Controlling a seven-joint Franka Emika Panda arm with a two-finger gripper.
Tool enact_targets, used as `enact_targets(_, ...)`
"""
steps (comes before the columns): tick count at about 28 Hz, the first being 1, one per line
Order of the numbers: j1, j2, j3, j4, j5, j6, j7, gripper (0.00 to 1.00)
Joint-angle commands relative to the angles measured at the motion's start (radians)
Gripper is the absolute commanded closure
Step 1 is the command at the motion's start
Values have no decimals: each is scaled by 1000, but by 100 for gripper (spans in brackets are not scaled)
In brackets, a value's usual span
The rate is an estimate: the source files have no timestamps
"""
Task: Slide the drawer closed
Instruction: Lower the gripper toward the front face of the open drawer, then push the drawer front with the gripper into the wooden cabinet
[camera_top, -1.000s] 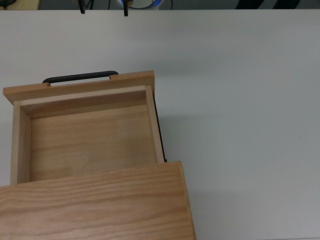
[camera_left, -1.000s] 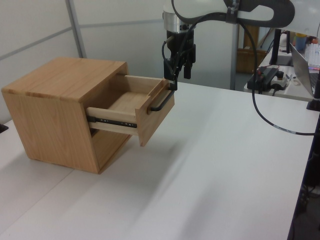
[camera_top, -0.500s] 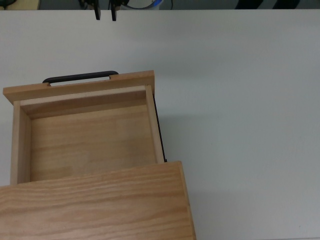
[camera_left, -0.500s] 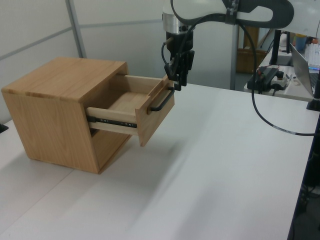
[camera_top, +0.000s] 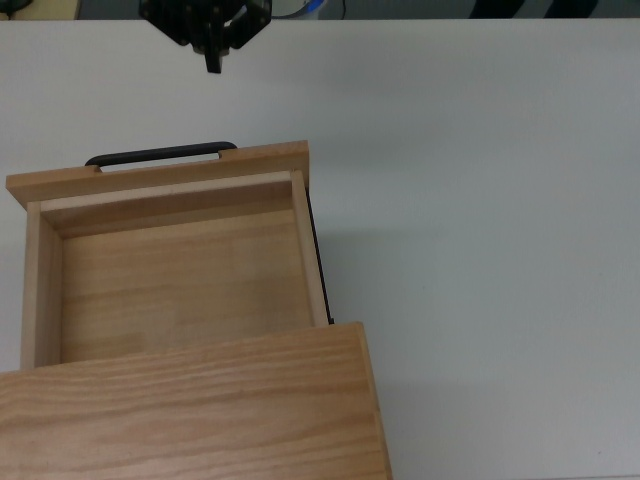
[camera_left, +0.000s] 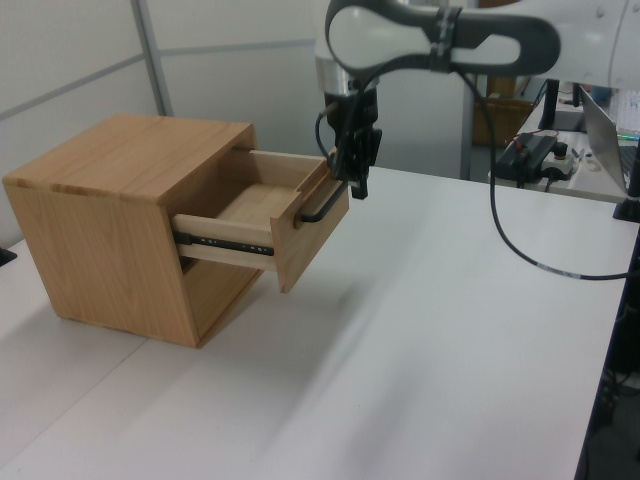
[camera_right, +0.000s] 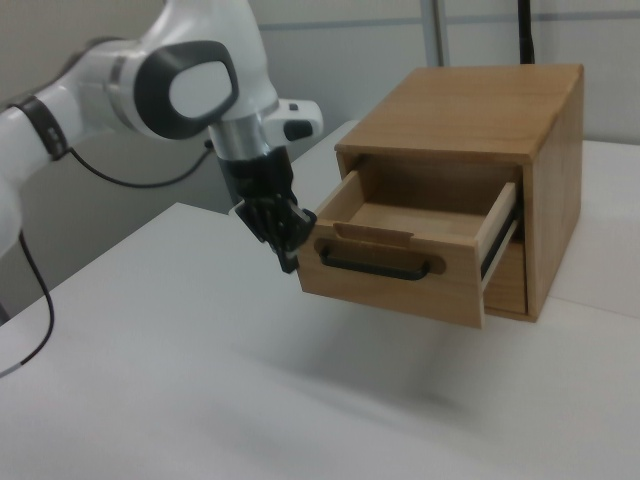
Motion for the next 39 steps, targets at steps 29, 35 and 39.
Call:
enact_targets(29,-3,216,-1,-9,25,682,16,100)
enact_targets(35,-3,272,-1,-11,76,937,14,100)
enact_targets(39,-3,292,-1,-35,105,1121,13,100)
